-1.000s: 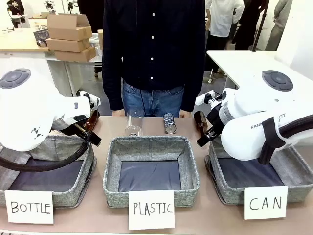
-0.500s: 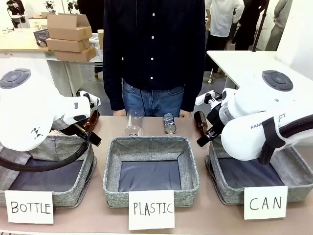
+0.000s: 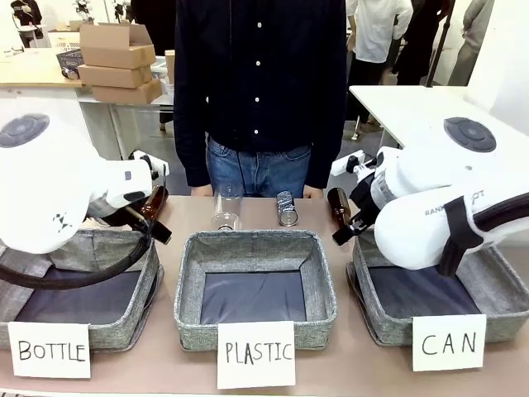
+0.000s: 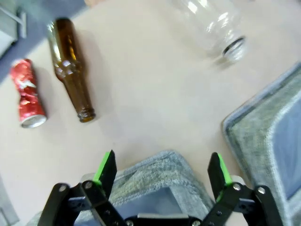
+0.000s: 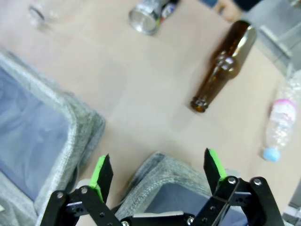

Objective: Sort the can waste into the basket.
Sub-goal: Pick up the can waste from the table and place it in the right Fabric basket.

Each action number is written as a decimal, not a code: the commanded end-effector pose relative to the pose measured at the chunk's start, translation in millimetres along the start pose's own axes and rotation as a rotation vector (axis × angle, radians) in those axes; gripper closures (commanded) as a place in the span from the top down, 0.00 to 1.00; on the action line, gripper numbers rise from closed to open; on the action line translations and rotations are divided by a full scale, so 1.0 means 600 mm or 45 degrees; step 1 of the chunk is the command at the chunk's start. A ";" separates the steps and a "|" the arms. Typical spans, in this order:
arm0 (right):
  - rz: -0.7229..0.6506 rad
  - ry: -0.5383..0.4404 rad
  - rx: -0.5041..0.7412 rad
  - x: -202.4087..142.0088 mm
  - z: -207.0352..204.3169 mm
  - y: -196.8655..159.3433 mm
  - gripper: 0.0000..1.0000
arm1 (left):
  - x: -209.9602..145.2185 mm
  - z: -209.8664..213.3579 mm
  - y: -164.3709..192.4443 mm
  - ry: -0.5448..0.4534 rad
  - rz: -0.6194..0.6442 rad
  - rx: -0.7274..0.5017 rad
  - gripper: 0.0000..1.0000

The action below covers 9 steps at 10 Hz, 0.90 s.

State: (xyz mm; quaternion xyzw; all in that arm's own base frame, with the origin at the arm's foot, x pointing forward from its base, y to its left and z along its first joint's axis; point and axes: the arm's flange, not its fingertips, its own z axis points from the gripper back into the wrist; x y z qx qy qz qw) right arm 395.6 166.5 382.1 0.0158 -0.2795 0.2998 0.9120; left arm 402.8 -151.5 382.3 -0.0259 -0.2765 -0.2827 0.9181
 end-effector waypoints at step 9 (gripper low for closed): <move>-0.415 -0.071 0.559 -0.018 0.241 0.004 1.00 | -0.014 0.301 0.048 -0.055 -0.353 -0.800 1.00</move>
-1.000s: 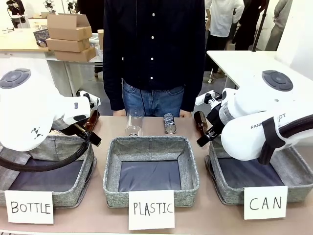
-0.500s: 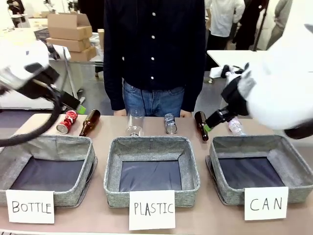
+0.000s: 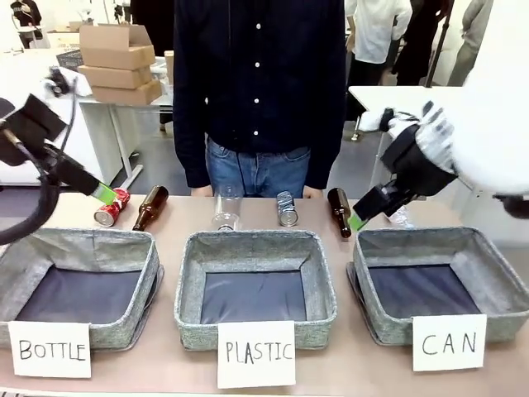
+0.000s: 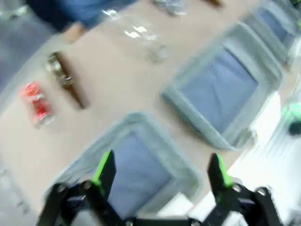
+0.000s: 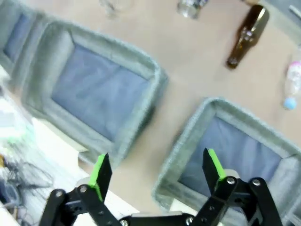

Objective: Sort the can waste into the basket.
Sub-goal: Pick up the can waste from the table and place it in the right Fabric basket.

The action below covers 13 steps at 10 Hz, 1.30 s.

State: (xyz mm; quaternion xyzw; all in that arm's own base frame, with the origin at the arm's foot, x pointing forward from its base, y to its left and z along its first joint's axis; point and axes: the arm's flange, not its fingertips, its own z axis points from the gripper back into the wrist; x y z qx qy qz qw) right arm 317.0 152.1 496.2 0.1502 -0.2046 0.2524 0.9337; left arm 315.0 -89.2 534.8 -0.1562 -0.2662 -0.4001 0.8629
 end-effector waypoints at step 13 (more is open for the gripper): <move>-0.942 -0.461 1.079 -0.116 0.138 -0.270 1.00 | -0.162 -0.004 0.217 -0.438 0.693 -1.353 1.00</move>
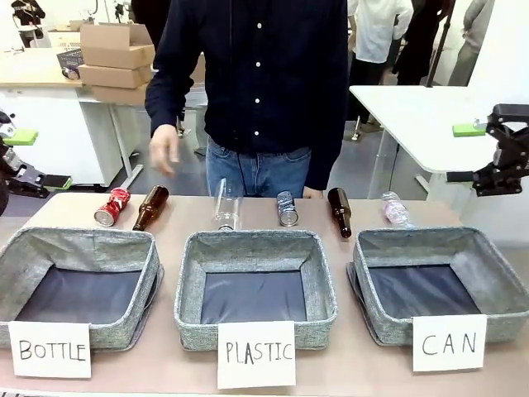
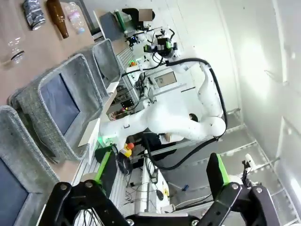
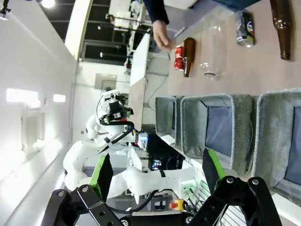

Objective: Sort the can waste into the basket.
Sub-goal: Pick up the can waste from the table and place it in the right Fabric basket.

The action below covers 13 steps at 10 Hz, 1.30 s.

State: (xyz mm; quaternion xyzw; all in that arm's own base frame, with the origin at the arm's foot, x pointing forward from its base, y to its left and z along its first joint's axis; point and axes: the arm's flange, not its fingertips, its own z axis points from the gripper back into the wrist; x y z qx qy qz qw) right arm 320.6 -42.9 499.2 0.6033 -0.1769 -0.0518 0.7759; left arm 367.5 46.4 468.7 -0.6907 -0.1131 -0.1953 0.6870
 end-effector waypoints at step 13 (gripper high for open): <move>0.057 0.090 -0.190 0.028 -0.053 0.021 1.00 | -0.005 0.007 -0.002 0.024 -0.039 -0.007 1.00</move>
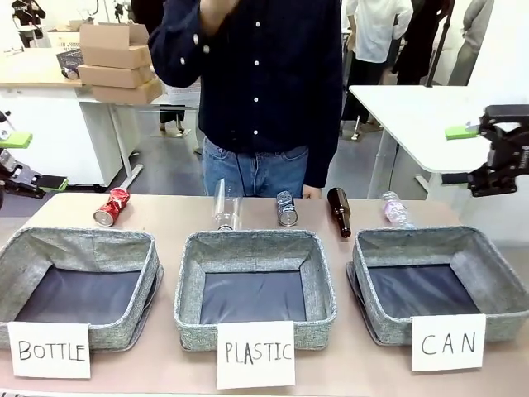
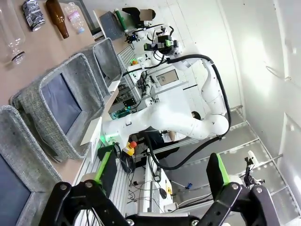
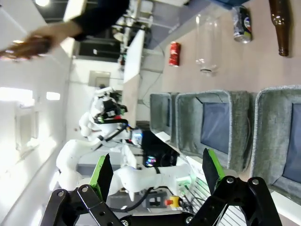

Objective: Sort the can waste into the basket.
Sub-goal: Pick up the can waste from the table and place it in the right Fabric basket.

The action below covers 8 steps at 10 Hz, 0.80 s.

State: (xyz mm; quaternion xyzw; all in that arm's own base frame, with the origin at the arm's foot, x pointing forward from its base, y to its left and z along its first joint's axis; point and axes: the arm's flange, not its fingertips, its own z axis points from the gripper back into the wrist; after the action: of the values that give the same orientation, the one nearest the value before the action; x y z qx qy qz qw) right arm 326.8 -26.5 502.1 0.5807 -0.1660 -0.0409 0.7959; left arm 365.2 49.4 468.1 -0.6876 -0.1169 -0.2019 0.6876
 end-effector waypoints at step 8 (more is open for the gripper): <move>0.293 0.148 -0.542 0.082 -0.167 0.058 1.00 | -0.001 0.002 -0.002 0.017 -0.020 -0.013 1.00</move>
State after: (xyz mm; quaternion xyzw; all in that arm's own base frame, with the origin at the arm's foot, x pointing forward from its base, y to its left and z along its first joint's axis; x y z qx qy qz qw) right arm 407.2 79.2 517.7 0.3488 -0.1852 0.0666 0.9163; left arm 365.6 49.4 467.2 -0.6881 -0.1155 -0.2014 0.6874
